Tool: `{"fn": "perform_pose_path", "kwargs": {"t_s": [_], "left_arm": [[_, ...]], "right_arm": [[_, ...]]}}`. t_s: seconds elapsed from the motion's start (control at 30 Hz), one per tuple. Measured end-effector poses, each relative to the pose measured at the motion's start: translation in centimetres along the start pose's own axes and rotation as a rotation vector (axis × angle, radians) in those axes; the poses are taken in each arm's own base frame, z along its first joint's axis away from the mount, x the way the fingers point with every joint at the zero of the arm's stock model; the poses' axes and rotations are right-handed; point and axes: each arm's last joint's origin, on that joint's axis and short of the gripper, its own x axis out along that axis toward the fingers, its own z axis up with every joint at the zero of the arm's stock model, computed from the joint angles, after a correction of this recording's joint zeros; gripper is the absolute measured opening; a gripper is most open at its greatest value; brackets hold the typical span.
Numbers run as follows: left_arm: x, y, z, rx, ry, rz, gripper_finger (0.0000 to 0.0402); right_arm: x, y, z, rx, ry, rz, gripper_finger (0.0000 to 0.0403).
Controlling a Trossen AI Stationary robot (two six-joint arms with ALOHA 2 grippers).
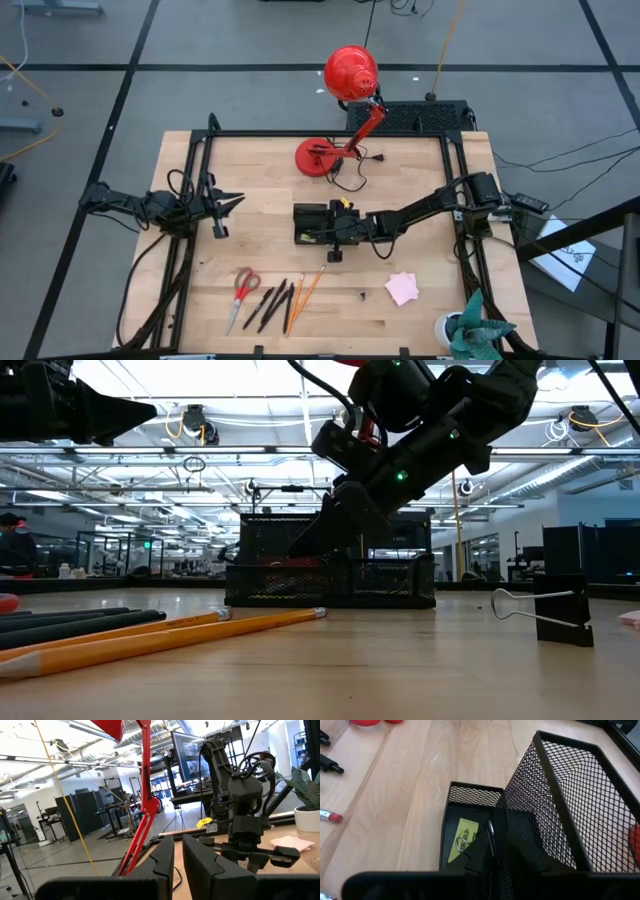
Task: Pick and place office supplies into organizer
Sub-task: Put the sticky note into the desk organizer
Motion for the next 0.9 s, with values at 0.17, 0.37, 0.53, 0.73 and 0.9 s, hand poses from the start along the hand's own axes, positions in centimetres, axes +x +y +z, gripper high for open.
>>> {"fn": "perform_pose_path", "kwargs": {"t_s": [0.17,0.37,0.53,0.73,0.9], "left_arm": [[0.0,0.0,0.0,0.000,0.000,0.000,0.0047],[0.0,0.0,0.0,0.000,0.000,0.000,0.0047],[0.0,0.0,0.0,0.000,0.000,0.000,0.0047],[0.0,0.0,0.0,0.000,0.000,-0.001,0.0047],[0.0,0.0,0.0,-0.005,0.000,-0.001,0.0047]], "right_arm": [[-0.3,0.2,0.4,-0.018,-0.023,0.001,0.0081],[-3.0,1.2,3.1,-0.093,-0.130,0.031,0.0091],[-6.5,3.0,4.8,-0.124,-0.173,0.099,0.0093],[-9.8,5.4,4.7,-0.163,-0.099,0.193,0.0094],[-11.5,6.9,3.8,-0.141,0.005,0.247,0.0095]]}}
